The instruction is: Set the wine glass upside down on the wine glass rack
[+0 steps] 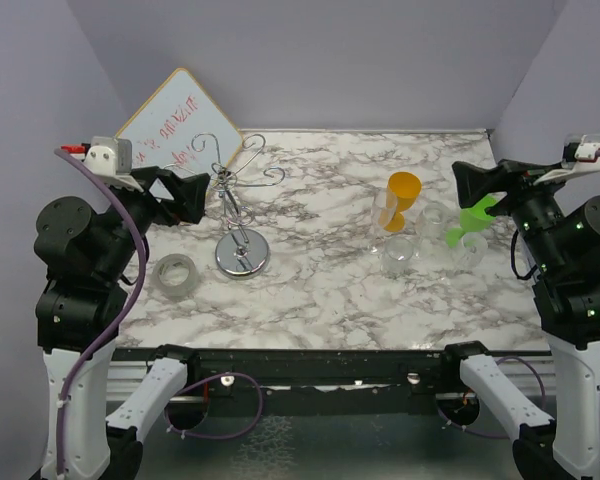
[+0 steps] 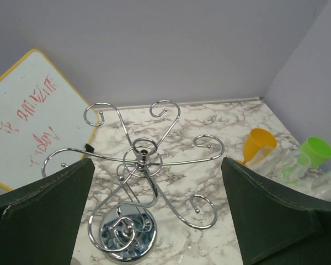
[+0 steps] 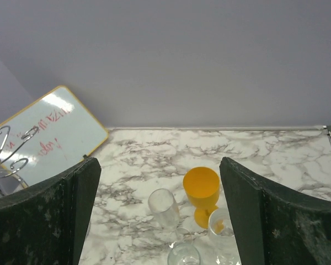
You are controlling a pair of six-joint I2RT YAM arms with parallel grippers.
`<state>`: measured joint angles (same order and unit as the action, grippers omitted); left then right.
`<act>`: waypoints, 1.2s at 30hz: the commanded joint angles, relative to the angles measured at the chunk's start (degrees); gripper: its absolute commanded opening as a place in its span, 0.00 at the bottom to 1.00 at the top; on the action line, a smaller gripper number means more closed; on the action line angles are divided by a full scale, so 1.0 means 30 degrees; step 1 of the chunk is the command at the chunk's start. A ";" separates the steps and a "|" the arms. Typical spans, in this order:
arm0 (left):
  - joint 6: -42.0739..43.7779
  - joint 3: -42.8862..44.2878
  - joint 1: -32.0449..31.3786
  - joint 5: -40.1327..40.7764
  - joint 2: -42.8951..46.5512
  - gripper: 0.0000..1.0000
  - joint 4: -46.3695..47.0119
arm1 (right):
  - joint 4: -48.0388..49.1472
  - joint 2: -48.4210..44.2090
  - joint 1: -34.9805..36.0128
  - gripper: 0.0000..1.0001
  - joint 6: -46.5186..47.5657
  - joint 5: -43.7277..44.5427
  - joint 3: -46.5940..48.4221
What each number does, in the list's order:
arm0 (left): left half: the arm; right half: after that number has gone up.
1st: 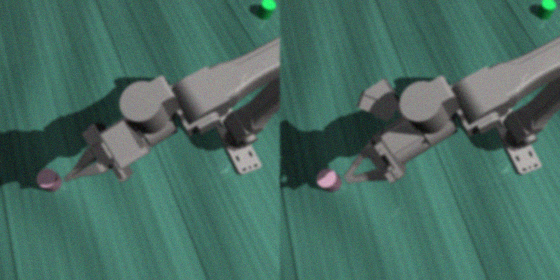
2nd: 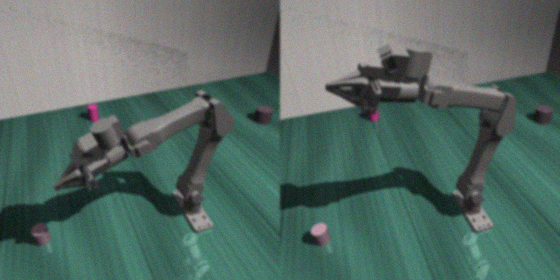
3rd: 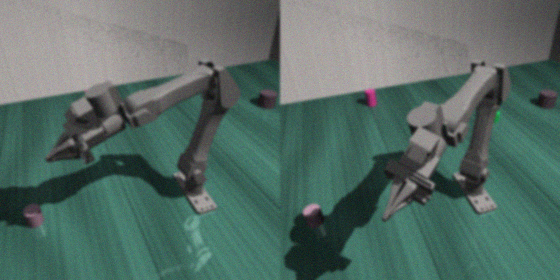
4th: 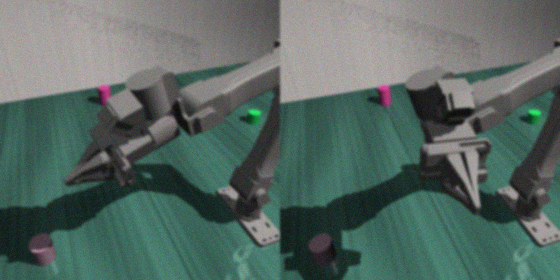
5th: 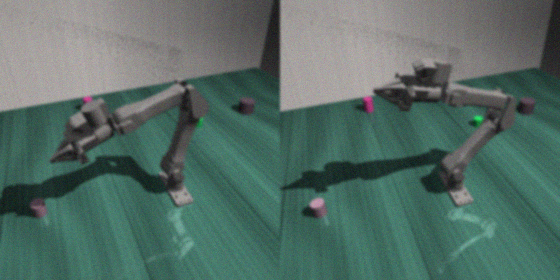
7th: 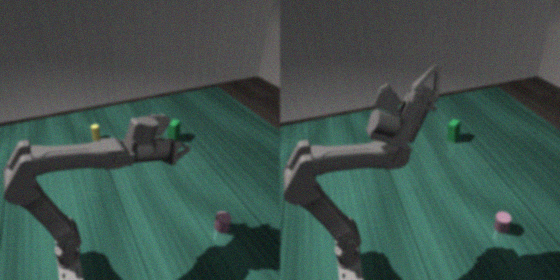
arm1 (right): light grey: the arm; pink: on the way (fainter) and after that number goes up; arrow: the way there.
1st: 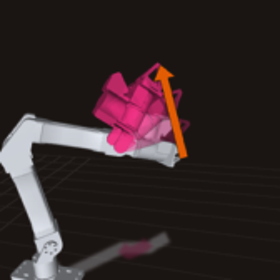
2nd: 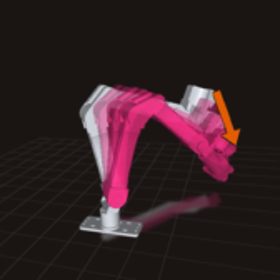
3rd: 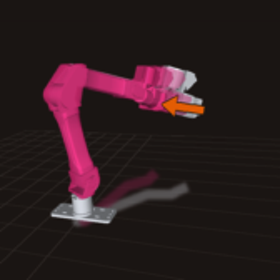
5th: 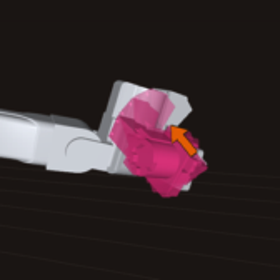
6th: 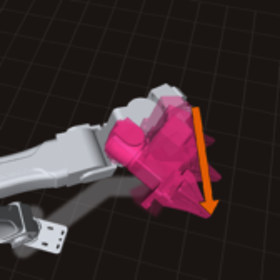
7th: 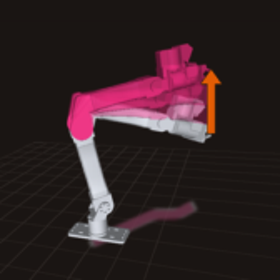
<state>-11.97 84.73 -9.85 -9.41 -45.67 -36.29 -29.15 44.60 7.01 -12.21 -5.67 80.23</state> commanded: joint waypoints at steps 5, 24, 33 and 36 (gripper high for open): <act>0.0088 -0.1258 -0.0288 -0.4231 0.0549 0.99 0.1197 | -0.0424 0.0930 -0.0107 0.95 -0.0980 -0.1869 -0.1523; -0.4122 -0.1825 -0.0318 -0.2035 -0.2013 0.71 0.1254 | 0.2142 0.4092 0.0184 0.83 -0.4343 -0.9129 -0.5054; -0.3059 -0.2345 -0.0321 0.0042 -0.4183 0.69 0.2717 | 0.2726 0.3552 0.0184 0.83 -0.4815 -0.9122 -0.5865; -0.2227 -0.2411 -0.0321 0.0492 -0.4905 0.67 0.2869 | 0.2804 0.3461 0.0184 0.83 -0.4945 -0.9261 -0.6023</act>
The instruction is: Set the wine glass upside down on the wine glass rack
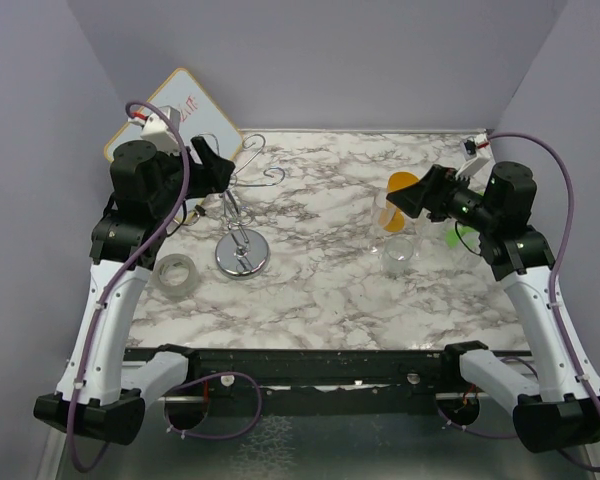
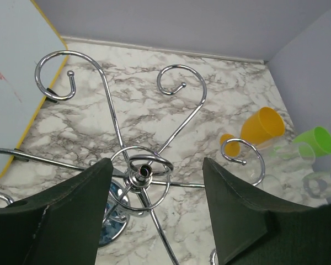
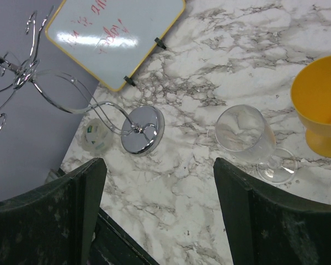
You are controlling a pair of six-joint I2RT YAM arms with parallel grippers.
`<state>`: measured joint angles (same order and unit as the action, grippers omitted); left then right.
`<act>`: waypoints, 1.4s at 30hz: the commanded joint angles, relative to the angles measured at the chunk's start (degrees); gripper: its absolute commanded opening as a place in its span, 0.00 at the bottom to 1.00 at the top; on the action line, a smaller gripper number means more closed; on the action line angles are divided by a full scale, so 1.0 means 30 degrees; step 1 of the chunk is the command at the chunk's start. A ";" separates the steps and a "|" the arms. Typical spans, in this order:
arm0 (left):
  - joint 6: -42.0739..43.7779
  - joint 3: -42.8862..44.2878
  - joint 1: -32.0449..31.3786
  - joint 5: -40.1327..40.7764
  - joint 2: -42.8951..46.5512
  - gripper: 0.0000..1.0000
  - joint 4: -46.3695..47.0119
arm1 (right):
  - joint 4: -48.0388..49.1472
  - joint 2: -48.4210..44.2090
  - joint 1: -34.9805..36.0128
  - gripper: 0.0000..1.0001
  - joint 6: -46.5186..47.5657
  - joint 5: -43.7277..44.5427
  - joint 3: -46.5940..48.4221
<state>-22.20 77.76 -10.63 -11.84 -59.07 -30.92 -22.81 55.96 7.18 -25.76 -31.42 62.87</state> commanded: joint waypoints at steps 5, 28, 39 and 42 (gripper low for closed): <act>0.1628 0.0090 -0.0052 0.0541 -0.1065 0.62 0.1110 | 0.0660 -0.0490 0.0126 0.83 -0.0409 -0.0534 -0.0390; 0.4915 -0.0863 -0.0114 -0.1435 -0.1944 0.26 0.1750 | 0.0882 -0.0564 0.0126 0.83 -0.0613 -0.0149 -0.0666; 0.3421 -0.0826 -0.0431 -0.2976 -0.2100 0.07 0.7140 | 0.1495 -0.0213 0.0126 0.82 -0.0959 -0.0042 -0.0722; 0.2762 -0.0659 -0.0490 -0.3315 -0.2645 0.05 0.8559 | 0.1768 -0.0183 0.0127 0.82 -0.1121 -0.0070 -0.0790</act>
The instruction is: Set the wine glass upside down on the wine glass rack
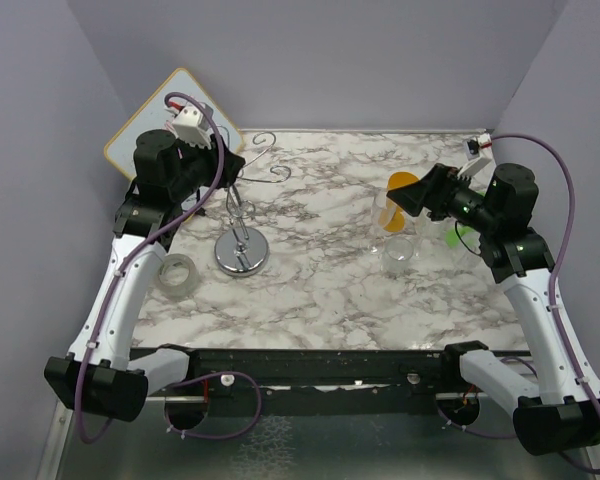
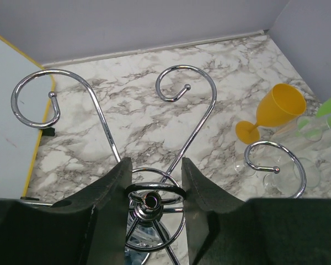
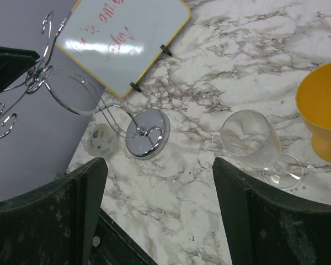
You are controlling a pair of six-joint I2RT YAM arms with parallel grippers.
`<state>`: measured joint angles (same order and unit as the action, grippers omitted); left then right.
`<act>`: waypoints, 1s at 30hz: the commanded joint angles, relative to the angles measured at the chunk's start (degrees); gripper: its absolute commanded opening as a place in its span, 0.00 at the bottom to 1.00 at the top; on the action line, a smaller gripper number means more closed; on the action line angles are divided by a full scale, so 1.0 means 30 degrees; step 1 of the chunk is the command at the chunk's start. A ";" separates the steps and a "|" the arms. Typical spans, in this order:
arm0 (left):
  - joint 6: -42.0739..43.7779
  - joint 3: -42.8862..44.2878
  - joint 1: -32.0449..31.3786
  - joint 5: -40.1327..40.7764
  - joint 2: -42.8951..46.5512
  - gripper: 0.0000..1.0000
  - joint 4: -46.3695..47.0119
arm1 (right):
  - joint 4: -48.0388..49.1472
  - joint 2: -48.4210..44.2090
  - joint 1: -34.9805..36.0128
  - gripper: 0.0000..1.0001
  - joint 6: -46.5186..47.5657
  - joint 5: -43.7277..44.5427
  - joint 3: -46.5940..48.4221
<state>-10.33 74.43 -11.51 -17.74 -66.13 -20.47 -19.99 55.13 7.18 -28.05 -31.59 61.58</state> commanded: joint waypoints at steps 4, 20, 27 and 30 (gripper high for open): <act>-0.1882 0.0426 -0.0265 -0.1441 -0.0947 0.03 0.7251 | 0.0928 0.0157 0.0141 0.82 -0.0293 0.0085 -0.0427; -0.2391 -0.0556 -0.0354 -0.1584 -0.2717 0.04 1.1298 | 0.0716 0.1148 0.0143 0.82 0.1148 0.0220 -0.0862; -0.2187 0.0188 -0.0383 -0.1499 -0.3906 0.10 0.9327 | -0.1893 0.2698 0.0917 0.81 0.3242 0.1848 0.0540; -0.2234 0.1219 -0.0384 -0.1478 -0.4807 0.14 0.7978 | -0.2702 0.3329 0.1719 0.77 0.3637 0.3167 0.1094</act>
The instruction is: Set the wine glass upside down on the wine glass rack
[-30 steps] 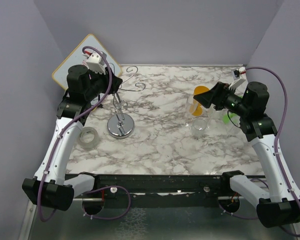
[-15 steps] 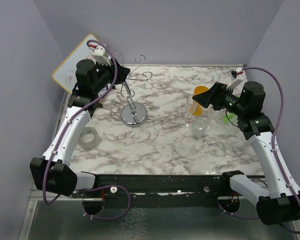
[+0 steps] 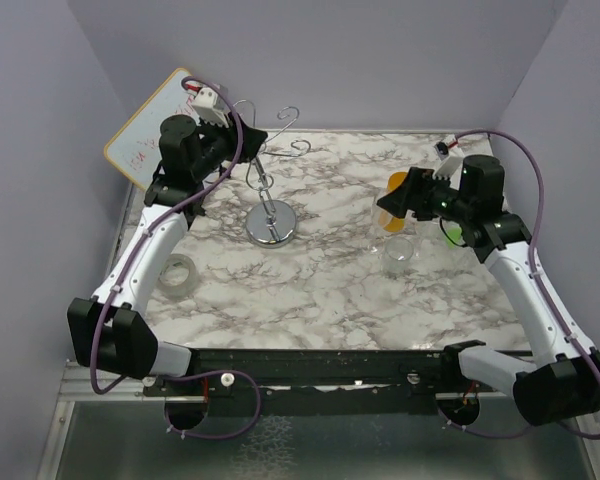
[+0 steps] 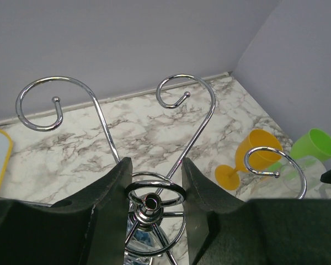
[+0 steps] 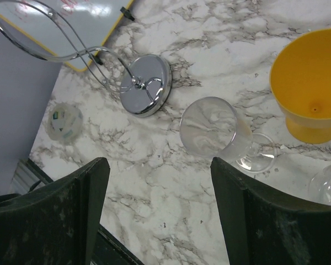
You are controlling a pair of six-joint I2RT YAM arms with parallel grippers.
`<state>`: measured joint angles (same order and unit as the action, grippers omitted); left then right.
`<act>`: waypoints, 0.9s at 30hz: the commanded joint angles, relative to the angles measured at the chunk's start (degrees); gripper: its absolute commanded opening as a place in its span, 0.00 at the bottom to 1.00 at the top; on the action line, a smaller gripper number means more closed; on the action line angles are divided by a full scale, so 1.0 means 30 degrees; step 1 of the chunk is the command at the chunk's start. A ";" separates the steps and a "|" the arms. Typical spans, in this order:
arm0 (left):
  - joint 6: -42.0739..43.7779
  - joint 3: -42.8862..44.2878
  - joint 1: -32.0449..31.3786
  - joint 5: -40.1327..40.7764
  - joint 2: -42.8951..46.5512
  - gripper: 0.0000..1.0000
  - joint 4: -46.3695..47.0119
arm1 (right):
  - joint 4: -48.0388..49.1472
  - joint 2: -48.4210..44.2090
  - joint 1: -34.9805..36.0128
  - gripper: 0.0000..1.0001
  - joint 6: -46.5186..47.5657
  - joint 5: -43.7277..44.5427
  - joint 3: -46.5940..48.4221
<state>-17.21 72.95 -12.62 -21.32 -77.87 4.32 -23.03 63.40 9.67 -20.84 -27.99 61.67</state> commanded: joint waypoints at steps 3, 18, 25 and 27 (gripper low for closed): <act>-0.0019 0.2664 -0.0039 -0.0740 -0.1687 0.17 -0.1157 | -0.2019 0.0930 0.1602 0.74 0.1371 0.3552 0.1364; -0.0550 0.5476 -0.0033 -0.0395 -0.0463 0.88 -0.4376 | -0.2442 0.3510 0.3950 0.56 0.2239 0.6287 0.3464; -0.0548 0.5667 -0.0011 0.2093 0.2360 0.94 -0.8353 | -0.3585 0.5329 0.4647 0.49 0.2798 0.8912 0.4382; -0.0464 0.4853 -0.0011 0.2025 0.3911 0.94 -0.9211 | -0.3859 0.5740 0.4848 0.45 0.3089 0.9251 0.4558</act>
<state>-18.46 89.34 -12.78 -18.83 -73.84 -14.96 -30.92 78.63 23.14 -13.78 -6.13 73.08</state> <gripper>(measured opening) 0.936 0.485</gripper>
